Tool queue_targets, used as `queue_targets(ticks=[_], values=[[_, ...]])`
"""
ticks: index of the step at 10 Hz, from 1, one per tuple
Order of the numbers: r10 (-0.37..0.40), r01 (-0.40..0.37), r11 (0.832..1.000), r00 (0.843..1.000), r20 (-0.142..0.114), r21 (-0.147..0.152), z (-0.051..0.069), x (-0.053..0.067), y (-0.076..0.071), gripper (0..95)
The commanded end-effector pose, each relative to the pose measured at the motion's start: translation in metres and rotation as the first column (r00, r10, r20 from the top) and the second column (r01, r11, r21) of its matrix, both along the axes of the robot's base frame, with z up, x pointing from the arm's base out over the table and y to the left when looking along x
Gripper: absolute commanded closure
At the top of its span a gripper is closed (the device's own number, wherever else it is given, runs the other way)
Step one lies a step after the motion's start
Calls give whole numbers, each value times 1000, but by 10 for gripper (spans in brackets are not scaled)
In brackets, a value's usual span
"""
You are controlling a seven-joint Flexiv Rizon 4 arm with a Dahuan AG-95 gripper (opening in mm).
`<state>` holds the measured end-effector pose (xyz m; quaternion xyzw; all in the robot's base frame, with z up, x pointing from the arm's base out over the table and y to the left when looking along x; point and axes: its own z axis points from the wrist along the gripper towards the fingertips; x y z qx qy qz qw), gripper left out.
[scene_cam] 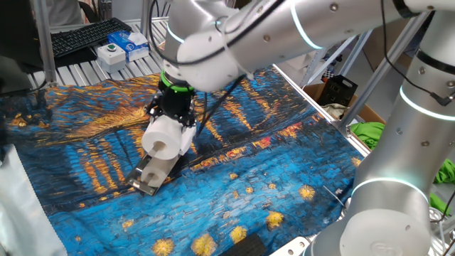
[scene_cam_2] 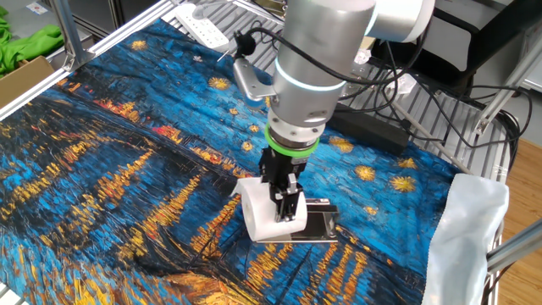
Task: Put the toilet paper on its holder
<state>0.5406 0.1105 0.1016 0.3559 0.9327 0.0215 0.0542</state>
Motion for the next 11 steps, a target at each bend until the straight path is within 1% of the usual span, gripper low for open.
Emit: queue_targets(ticks=[1,2,4,5,7,11], values=[[-7,7,1000,1000,13,-5,-5,0,5,950],[-9,9,1000,1000,13,1,-5,-1,7,950],[-10,10,1000,1000,13,2,-5,-3,9,950],[-16,16,1000,1000,23,1,-8,-4,12,950],[-23,23,1000,999,28,-1,-11,-8,19,950],[-33,33,999,999,24,8,-13,-16,29,950]])
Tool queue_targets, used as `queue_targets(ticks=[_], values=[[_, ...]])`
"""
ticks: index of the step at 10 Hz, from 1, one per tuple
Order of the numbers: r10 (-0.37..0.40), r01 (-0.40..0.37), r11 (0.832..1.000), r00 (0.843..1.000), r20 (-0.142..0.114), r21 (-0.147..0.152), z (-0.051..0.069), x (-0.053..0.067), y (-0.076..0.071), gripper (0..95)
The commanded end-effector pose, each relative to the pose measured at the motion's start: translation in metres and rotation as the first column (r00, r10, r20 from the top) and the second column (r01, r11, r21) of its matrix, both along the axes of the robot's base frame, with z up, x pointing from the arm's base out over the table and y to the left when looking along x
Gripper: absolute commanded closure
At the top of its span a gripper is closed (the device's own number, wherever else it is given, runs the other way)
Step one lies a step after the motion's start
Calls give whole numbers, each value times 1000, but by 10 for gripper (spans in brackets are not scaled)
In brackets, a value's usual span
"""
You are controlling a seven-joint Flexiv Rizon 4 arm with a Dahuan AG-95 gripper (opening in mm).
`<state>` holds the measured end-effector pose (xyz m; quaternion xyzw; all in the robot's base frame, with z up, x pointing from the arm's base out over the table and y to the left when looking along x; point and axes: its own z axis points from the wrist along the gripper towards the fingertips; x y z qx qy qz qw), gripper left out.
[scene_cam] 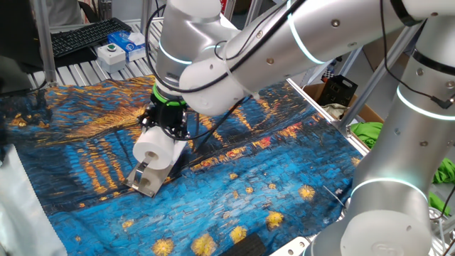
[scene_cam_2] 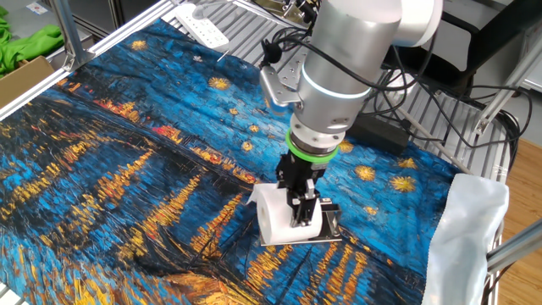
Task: Put the toilet paper on its holder
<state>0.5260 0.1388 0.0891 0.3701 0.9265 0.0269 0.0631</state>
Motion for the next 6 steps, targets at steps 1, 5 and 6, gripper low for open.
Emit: queue_targets(ticks=[1,5,6], values=[[-5,5,1000,1000,4,2,-1,-4,3,950],[-13,13,1000,1000,1,6,-1,-14,13,950],[-10,10,1000,1000,-1,6,0,-17,14,950]])
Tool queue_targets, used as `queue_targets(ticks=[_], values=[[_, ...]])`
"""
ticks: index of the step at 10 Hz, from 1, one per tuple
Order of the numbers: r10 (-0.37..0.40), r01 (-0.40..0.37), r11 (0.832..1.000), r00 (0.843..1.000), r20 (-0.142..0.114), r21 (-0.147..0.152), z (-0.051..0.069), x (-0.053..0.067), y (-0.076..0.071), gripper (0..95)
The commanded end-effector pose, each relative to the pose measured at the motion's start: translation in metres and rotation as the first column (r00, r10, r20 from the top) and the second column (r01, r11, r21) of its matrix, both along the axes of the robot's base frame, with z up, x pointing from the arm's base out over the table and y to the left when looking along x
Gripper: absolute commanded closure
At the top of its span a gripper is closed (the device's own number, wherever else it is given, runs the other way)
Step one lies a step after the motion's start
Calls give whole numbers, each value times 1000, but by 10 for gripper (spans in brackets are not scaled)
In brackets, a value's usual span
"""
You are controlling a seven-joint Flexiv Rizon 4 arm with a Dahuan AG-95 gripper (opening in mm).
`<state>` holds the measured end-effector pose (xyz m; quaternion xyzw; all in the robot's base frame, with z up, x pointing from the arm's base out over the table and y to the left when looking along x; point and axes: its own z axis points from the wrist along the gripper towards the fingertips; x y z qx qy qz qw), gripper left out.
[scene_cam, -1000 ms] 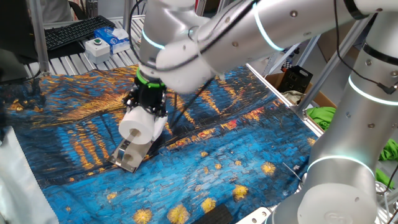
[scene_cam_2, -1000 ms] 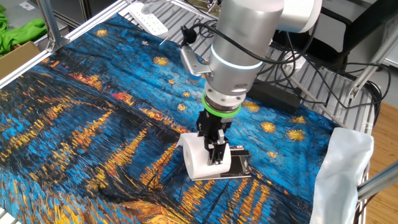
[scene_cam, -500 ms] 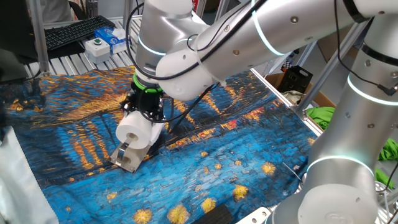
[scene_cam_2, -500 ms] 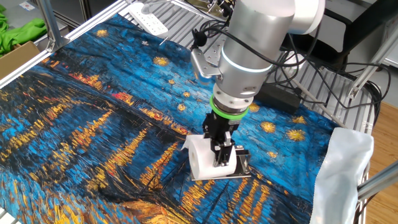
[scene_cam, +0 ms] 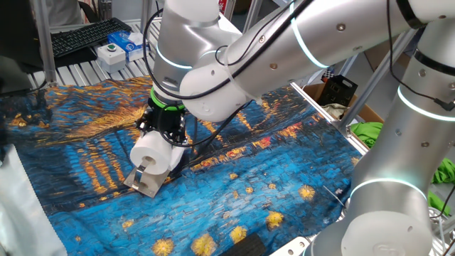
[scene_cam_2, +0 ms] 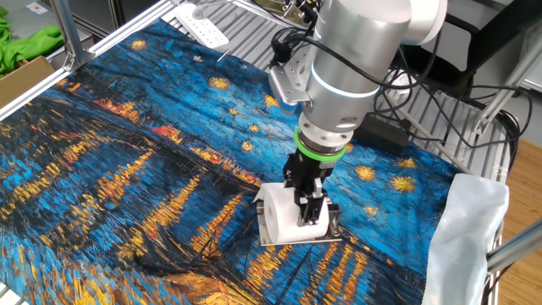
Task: Put the toilet paper on its holder
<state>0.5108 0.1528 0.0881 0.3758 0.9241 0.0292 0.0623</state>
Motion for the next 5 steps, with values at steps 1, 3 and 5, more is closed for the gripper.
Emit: queue_targets(ticks=[1,3,5], values=[[3,-3,1000,1000,-2,3,1,-3,1,950],[3,-3,1000,1000,-1,4,2,-9,4,950],[3,-3,1000,1000,-1,9,1,-12,7,950]])
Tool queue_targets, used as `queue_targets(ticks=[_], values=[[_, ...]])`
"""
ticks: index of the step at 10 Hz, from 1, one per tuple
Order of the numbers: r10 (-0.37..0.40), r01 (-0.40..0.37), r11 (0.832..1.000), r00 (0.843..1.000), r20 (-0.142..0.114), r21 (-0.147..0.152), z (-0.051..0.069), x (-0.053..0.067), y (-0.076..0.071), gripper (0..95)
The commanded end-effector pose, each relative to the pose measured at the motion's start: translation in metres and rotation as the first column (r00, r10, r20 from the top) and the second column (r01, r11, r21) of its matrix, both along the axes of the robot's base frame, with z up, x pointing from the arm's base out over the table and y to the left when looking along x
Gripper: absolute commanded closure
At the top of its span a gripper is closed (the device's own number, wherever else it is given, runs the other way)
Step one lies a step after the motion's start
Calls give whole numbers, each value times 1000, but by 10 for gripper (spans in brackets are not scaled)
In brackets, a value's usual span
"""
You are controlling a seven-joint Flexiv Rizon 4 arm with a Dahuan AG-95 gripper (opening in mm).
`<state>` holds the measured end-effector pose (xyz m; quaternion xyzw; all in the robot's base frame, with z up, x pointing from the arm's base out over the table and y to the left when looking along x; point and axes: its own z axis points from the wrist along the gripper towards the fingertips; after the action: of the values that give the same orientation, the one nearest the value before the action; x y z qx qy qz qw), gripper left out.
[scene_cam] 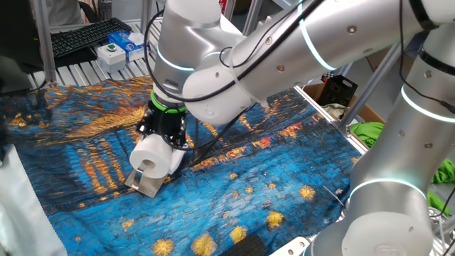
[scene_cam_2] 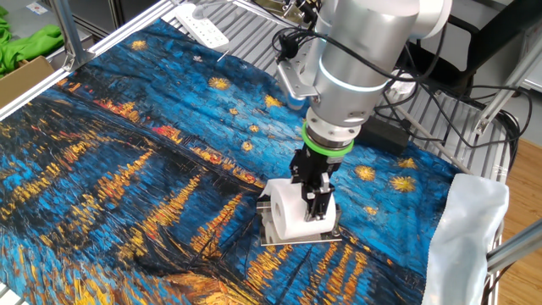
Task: Put the toilet paper on its holder
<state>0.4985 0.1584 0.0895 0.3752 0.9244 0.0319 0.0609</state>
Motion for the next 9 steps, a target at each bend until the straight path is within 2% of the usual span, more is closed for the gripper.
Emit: queue_targets(ticks=[1,4,5,7,9], values=[[-3,3,1000,1000,1,2,-1,-1,2,950],[-5,5,1000,1000,0,0,-7,-5,5,950],[-6,6,1000,1000,-9,9,-8,-5,5,950],[-28,29,999,998,-57,19,-6,-7,6,950],[-56,58,998,996,-69,20,-7,-7,6,570]])
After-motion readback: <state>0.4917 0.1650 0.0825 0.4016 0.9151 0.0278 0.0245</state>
